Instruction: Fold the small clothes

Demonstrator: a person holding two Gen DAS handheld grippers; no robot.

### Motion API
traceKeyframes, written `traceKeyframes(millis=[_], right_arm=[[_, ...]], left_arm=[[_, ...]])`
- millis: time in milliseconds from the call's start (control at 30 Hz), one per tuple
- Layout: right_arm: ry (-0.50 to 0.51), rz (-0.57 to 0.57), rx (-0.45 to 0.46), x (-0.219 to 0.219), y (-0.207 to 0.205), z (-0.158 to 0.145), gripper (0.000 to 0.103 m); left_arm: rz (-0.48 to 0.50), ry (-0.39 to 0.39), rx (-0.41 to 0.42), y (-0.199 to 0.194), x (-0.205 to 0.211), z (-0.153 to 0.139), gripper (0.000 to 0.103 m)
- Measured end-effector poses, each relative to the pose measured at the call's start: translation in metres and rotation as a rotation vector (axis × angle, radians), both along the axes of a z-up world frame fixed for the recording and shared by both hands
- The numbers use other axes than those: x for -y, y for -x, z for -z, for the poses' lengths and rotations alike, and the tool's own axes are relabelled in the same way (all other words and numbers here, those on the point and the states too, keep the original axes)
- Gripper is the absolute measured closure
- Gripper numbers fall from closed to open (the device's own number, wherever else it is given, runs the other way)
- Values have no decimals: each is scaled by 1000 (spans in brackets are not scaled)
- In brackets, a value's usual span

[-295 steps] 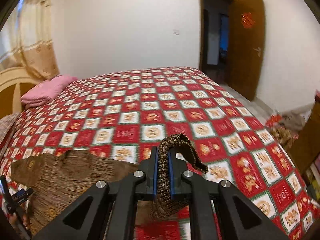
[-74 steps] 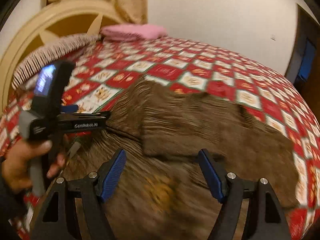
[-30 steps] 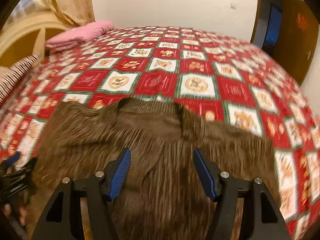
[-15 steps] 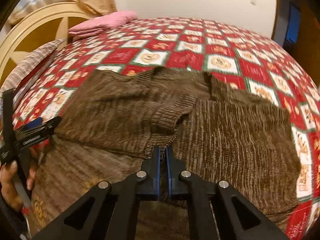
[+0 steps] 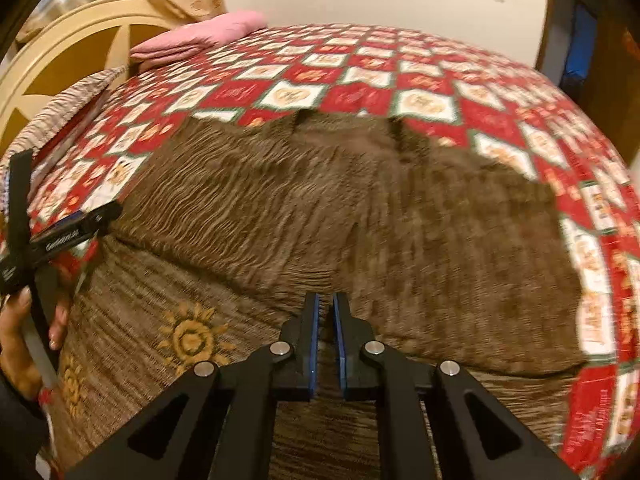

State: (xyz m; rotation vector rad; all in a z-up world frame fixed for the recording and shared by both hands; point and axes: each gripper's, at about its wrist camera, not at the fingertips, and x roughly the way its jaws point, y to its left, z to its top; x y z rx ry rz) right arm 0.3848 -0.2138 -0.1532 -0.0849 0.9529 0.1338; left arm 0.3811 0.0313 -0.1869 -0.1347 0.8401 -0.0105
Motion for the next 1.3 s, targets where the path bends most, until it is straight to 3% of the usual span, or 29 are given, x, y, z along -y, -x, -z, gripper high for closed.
traceKeyframes(millis=[67,133,167,200,267,333,433,533,600,667,800,933,1300], right_arm=[[-16,2,41,-2,0,-9,92],[-84,-27,54,-6,-3,-12,64],[-105,-47,52,-10,-6,-9,45],[-95,-58,49,-13,-8,-4,42],[11,-42,-21,-19,-18,21,42],[-23,-41,18,-14,-12,23,42],[6,-65,19,-9,2,21,42],[-14,-72,67,9,18,5,42],[-34,-17,124,32,25,-8,42],[-34,69,151,60,25,-14,42],[26,233,54,114,8,9,42],[2,202,83,127,18,14,42],[-77,204,96,135,18,22,36]], left_arm=[[-1,-6,-2,0,1,0,0],[-1,-21,-8,-1,3,0,0],[-3,-36,-13,-1,5,1,0],[-3,-49,-16,-1,7,1,0],[-3,-70,-21,0,8,1,0],[1,-82,-28,3,9,2,0],[13,-93,-30,10,9,1,0],[23,-37,-7,16,2,-1,0],[21,-10,-16,15,-2,0,0],[18,-70,-32,13,7,2,0],[7,-163,-28,15,19,1,0],[4,-113,-31,20,9,1,0],[0,-137,-30,20,15,2,0]])
